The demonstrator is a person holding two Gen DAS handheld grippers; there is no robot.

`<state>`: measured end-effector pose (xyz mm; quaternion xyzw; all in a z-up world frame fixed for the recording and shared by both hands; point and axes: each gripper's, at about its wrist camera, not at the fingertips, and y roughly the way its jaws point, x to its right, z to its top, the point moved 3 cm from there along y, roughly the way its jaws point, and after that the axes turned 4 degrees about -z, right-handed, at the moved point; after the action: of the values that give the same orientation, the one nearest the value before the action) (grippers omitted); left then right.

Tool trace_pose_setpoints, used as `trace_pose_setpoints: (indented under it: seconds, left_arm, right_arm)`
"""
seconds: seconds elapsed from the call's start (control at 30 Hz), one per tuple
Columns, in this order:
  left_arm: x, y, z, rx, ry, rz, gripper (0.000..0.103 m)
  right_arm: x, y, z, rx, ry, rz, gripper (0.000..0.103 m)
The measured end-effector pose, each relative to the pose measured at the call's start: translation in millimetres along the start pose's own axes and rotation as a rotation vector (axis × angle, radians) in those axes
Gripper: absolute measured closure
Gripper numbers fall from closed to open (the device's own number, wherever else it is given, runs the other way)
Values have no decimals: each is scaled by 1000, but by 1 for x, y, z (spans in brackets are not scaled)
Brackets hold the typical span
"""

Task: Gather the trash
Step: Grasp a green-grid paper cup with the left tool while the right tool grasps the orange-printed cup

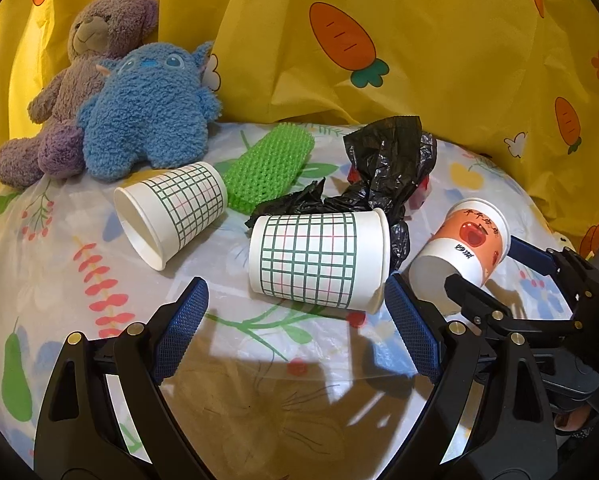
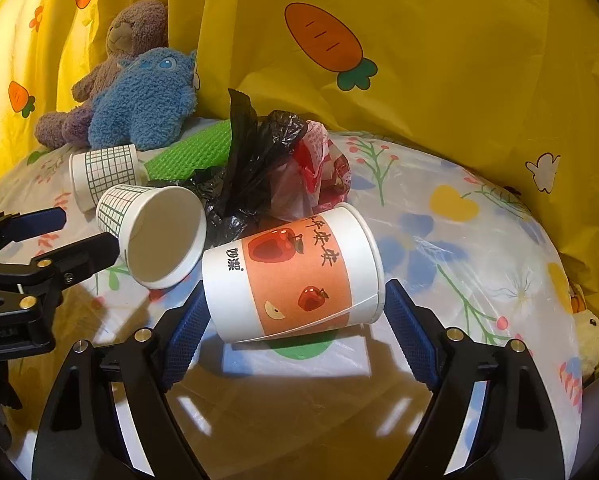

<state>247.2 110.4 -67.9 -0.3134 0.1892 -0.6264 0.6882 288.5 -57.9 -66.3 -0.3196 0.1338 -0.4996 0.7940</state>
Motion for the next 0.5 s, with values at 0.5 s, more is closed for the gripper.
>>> trace_pose_setpoints:
  seconds: [0.5]
  left_arm:
    - [13, 13, 7, -21, -3, -65, 15]
  right_arm:
    - [16, -35, -6, 72, 74, 3, 20]
